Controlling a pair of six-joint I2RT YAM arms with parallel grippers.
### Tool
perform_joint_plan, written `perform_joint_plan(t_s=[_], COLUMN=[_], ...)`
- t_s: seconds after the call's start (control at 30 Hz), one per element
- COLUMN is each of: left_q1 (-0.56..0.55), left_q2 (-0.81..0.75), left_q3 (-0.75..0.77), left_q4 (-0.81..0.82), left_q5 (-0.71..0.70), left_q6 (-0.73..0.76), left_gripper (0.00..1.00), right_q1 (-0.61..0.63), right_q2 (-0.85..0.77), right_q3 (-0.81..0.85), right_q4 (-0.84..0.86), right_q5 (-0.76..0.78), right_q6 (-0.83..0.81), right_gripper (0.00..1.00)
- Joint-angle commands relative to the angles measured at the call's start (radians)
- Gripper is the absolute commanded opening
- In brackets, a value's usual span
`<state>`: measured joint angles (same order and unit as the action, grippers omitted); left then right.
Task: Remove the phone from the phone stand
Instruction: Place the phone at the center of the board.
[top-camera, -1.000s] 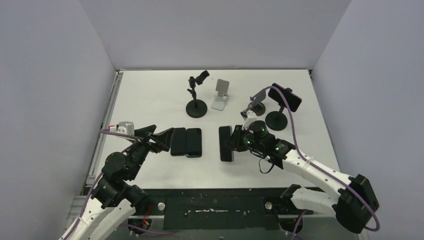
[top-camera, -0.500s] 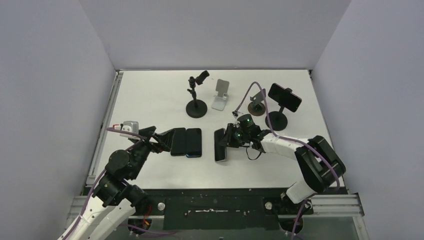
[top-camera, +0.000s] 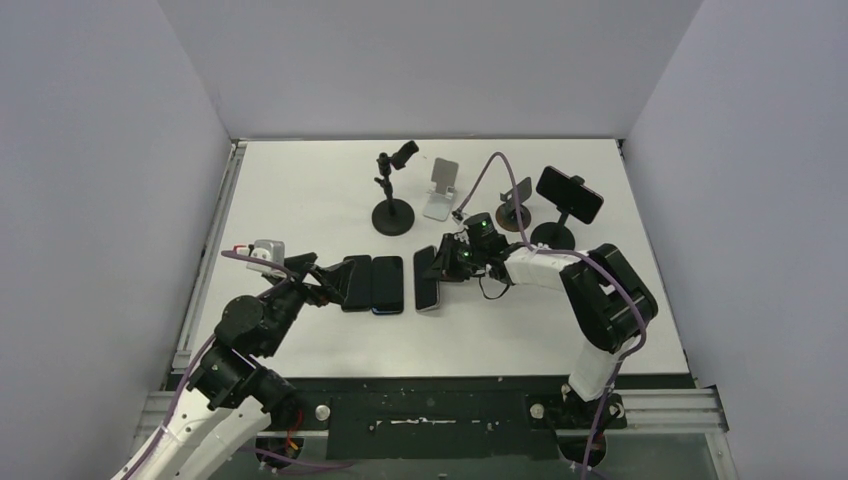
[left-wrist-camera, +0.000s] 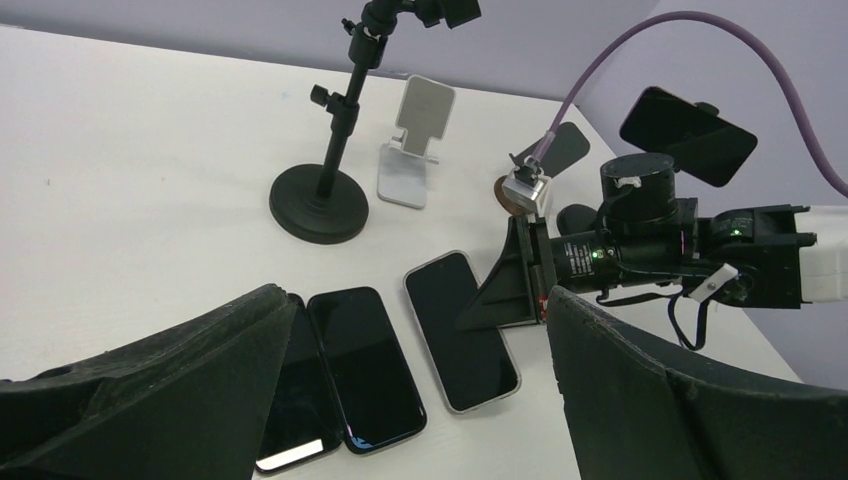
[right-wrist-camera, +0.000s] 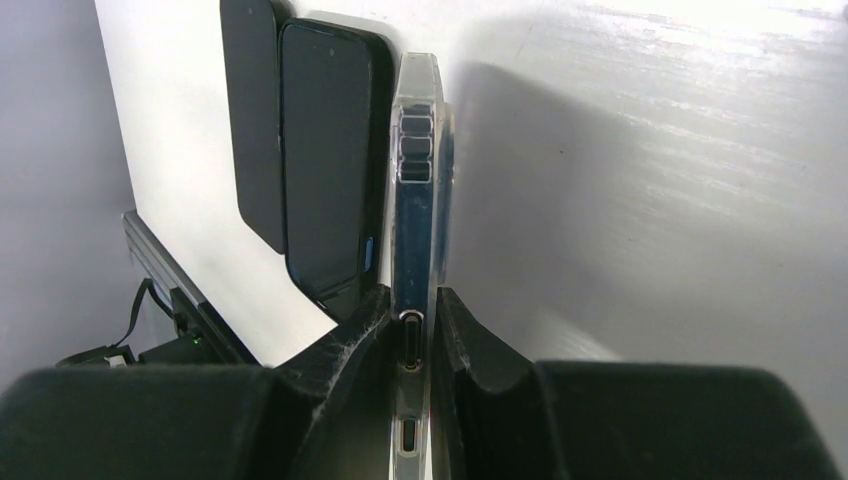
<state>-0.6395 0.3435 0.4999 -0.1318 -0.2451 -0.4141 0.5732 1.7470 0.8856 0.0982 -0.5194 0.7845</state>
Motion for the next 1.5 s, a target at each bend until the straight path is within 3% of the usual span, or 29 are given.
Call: perform_joint_plan(t_s=[0.0,0.17,0.47,0.83,1.47], left_q1=[0.007,0.009,0.015,0.021,0.027], left_q2=[0.008,0.013,0.02,0.026,0.05], left_q3=[0.019,0.014,0.014,0.011,0.009], left_q4=[0.021,0.033,0.034,0.044,0.052], left_q5=[0.027,0.036,0.041,0.049,0.053], left_q6=[0.011,0.014,0.014,0.017,0.018], left_gripper=[0.97,0.97,0.97,0.97,0.97], right_q1=[-0.007,-0.009,-0.006,-0.018,-0.03], right_q2=[0.012,0.042,0.1,0.107,0.07], right_q3=[0.055,0.068,0.083,0.073,0.059], right_q4=[0.078,0.076,0.11,0.048,-0.04], right_q5=[-0.028,-0.024,-0.04,0.02,0.117], right_q6=[0.017,0.016,0.061,0.038,-0.027], right_gripper=[0.0,0.07,0.1,0.34,0.47])
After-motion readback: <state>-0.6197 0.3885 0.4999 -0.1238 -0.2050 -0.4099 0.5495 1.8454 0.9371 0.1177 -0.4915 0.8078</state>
